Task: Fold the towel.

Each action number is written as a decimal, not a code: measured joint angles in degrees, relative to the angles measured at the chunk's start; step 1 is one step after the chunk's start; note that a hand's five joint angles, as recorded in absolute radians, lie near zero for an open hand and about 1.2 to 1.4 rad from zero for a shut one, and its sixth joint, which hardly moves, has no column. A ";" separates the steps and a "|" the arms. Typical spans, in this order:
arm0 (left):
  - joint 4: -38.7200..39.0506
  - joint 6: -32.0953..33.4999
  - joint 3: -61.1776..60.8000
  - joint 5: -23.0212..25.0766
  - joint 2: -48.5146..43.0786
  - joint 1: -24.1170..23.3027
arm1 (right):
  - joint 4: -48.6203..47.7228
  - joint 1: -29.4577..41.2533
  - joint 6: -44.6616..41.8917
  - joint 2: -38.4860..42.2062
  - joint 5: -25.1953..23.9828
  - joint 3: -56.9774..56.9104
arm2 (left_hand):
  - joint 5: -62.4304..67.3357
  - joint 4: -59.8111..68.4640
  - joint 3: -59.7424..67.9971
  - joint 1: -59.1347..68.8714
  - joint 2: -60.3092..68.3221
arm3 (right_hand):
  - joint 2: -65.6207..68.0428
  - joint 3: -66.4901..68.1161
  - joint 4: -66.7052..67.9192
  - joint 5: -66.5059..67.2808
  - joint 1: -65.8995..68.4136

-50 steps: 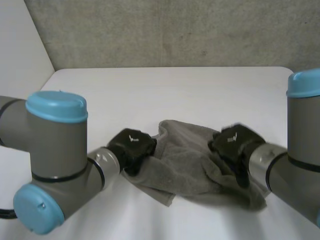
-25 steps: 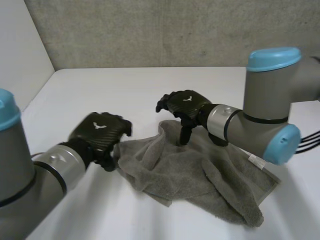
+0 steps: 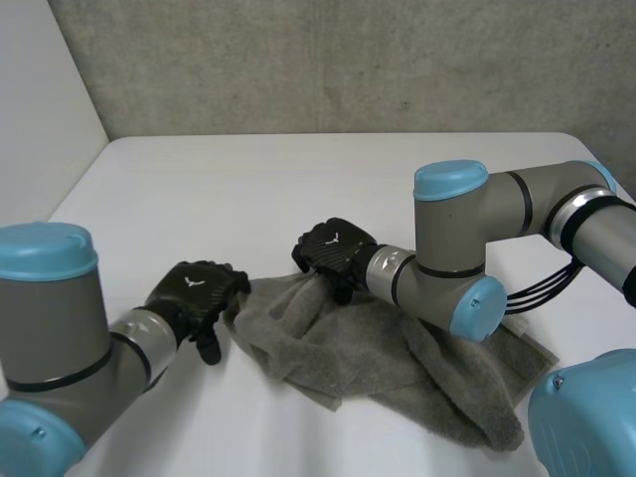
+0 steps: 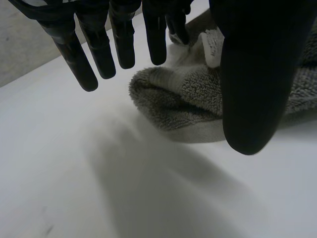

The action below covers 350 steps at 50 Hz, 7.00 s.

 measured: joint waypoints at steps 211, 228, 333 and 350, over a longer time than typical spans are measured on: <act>-8.16 -6.13 14.95 -2.81 6.94 3.47 | -33.56 -27.33 11.80 -34.93 7.42 58.88 | 48.77 49.30 49.01 48.18 49.23 | 46.40 47.71 47.94 38.83 35.09; -11.13 -6.50 26.86 -3.44 17.38 6.56 | 6.56 -26.88 6.61 -51.12 8.79 20.86 | 48.77 49.31 49.01 48.19 49.26 | 46.40 47.72 48.24 40.73 36.50; 6.54 -6.14 8.49 -2.43 0.37 9.94 | -32.29 -26.74 20.77 -27.03 5.07 54.06 | 48.78 49.32 49.07 48.18 49.28 | 9.55 7.44 7.21 9.42 8.87; 6.37 -6.23 8.00 -2.49 1.47 10.58 | -33.10 -26.98 17.60 -23.24 9.58 50.34 | 48.77 49.33 49.07 48.18 49.28 | 31.48 29.12 29.05 28.79 30.37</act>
